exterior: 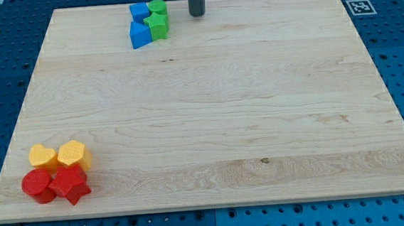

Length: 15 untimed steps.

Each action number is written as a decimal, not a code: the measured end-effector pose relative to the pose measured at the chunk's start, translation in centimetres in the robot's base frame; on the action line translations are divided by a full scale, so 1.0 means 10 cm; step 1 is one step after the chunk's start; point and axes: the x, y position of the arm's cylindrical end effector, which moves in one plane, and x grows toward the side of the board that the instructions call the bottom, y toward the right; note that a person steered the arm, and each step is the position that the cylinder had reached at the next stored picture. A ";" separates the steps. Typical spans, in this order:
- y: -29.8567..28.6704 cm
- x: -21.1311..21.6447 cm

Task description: Place the blue cube at the top left corner

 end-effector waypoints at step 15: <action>-1.19 0.39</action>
